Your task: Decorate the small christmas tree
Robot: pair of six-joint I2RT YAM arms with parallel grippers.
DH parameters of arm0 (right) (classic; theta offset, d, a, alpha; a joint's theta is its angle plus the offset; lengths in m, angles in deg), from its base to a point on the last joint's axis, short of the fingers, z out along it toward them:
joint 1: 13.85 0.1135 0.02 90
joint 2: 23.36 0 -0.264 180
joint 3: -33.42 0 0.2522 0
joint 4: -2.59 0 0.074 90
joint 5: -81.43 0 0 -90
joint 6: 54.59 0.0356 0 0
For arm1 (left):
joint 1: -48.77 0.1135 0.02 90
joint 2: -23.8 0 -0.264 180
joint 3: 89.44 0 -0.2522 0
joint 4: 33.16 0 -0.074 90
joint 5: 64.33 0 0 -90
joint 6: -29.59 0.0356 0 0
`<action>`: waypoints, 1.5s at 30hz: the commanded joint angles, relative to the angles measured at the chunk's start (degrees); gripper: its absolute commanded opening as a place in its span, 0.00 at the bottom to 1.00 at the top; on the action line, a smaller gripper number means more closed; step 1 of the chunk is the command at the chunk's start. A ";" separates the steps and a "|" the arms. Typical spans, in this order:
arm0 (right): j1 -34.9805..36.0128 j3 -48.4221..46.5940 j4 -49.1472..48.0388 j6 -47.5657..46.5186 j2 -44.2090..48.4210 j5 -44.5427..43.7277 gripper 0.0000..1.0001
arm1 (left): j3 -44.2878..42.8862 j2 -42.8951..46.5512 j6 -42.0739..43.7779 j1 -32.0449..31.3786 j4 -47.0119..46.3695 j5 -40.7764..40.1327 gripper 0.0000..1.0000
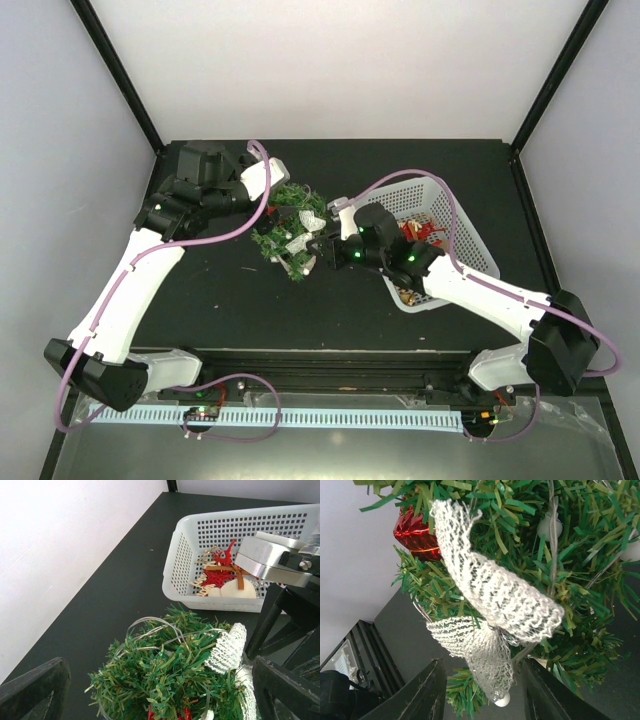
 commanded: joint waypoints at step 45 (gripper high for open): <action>0.18 4.23 8.06 0.33 14.31 -17.06 0.61 | -22.86 -17.04 -11.79 0.25 28.53 -0.15 0.49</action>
